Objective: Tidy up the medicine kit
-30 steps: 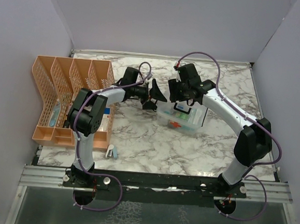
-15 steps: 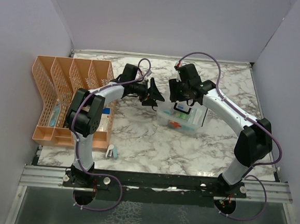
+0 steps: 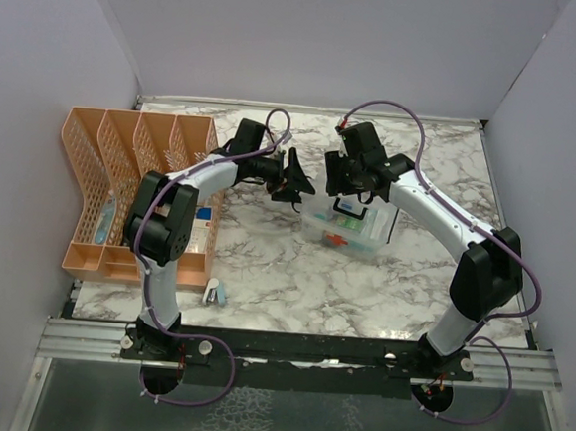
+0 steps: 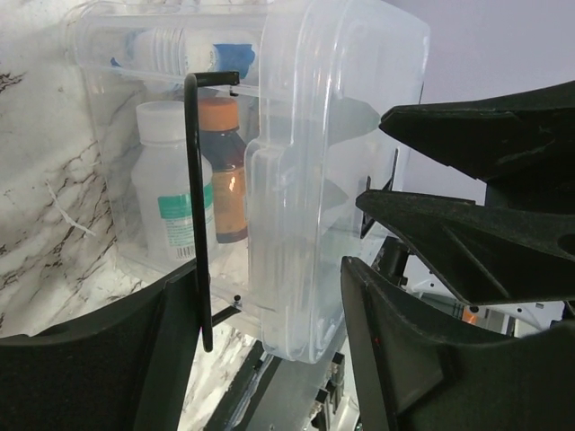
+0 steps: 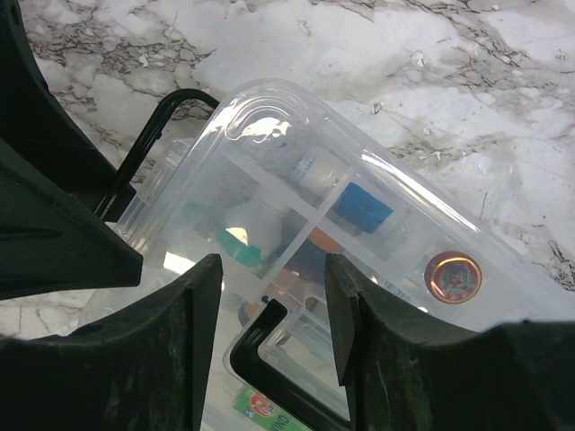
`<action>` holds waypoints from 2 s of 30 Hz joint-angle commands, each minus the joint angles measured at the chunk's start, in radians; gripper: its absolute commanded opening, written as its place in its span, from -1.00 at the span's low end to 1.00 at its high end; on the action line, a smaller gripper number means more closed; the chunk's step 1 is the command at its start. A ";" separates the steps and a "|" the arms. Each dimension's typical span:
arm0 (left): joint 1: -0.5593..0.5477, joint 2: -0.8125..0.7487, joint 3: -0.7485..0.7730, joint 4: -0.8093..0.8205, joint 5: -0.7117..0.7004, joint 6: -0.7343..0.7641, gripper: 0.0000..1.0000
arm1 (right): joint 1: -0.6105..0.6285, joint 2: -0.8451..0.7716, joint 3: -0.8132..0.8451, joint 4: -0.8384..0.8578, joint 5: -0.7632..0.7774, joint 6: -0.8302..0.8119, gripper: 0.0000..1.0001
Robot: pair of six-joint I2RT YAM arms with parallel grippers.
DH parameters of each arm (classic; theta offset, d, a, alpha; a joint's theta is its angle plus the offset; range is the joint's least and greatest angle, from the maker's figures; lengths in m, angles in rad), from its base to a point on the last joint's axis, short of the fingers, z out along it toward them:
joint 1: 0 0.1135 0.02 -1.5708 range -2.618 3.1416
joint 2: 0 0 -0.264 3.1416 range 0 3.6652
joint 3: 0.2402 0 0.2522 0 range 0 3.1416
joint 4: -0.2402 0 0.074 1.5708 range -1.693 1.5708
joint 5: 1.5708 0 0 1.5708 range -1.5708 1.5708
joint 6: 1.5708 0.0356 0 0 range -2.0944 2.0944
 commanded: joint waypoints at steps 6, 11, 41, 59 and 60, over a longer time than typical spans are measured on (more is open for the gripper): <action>0.005 -0.066 -0.004 -0.022 0.042 0.032 0.36 | 0.006 0.033 -0.020 -0.034 -0.035 0.023 -0.02; -0.001 -0.075 -0.008 -0.042 0.031 0.048 0.35 | 0.006 0.036 -0.025 -0.034 -0.035 0.024 -0.02; -0.051 -0.101 0.022 -0.253 -0.088 0.196 -0.07 | 0.007 0.032 -0.047 -0.025 -0.024 0.037 -0.05; -0.076 -0.113 0.019 -0.315 -0.104 0.267 -0.28 | 0.007 0.040 -0.046 -0.019 -0.030 0.034 -0.07; -0.076 -0.111 0.021 -0.318 -0.103 0.269 -0.29 | 0.007 0.041 -0.044 -0.019 -0.030 0.035 -0.07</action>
